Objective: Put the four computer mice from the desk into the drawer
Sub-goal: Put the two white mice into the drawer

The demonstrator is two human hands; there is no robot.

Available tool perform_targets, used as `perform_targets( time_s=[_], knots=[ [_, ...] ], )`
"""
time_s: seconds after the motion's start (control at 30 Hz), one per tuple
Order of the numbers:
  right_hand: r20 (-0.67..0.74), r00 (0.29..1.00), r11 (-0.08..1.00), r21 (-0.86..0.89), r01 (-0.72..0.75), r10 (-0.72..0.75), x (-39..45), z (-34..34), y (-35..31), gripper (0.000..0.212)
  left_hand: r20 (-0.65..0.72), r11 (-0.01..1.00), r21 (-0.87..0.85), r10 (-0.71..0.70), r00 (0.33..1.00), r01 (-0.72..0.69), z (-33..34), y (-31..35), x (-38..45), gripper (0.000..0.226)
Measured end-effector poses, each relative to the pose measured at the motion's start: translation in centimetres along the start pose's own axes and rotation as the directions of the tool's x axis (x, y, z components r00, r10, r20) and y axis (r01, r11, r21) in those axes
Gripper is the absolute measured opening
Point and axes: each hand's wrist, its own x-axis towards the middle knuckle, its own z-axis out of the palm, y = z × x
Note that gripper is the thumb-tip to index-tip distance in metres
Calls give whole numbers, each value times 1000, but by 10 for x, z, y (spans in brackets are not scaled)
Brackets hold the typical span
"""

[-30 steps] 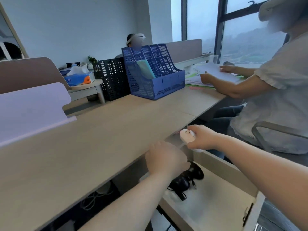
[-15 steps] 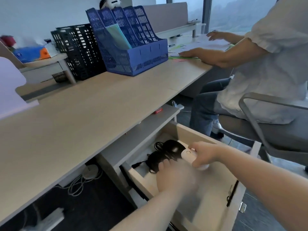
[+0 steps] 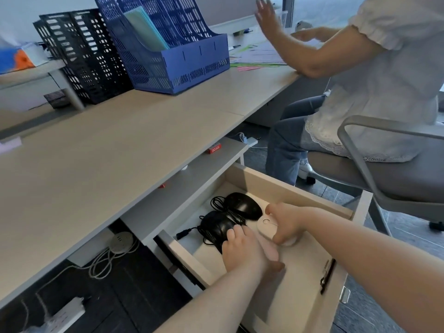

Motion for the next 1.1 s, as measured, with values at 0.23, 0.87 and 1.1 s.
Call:
perform_targets(
  time_s=[0.23,0.87,1.1],
  knots=[
    [-6,1000,996,-91,3,-4,5,4,-1,78,-44,999,53,12,999,-10,5,2,1,100],
    [-43,999,999,-33,13,-14,-1,-11,1,80,46,999,-36,32,998,-31,-20,2,-3,103],
    [-113,994,997,-72,-2,-6,-23,-32,-10,55,-21,997,-28,69,997,-70,-60,-3,1,76]
  ],
)
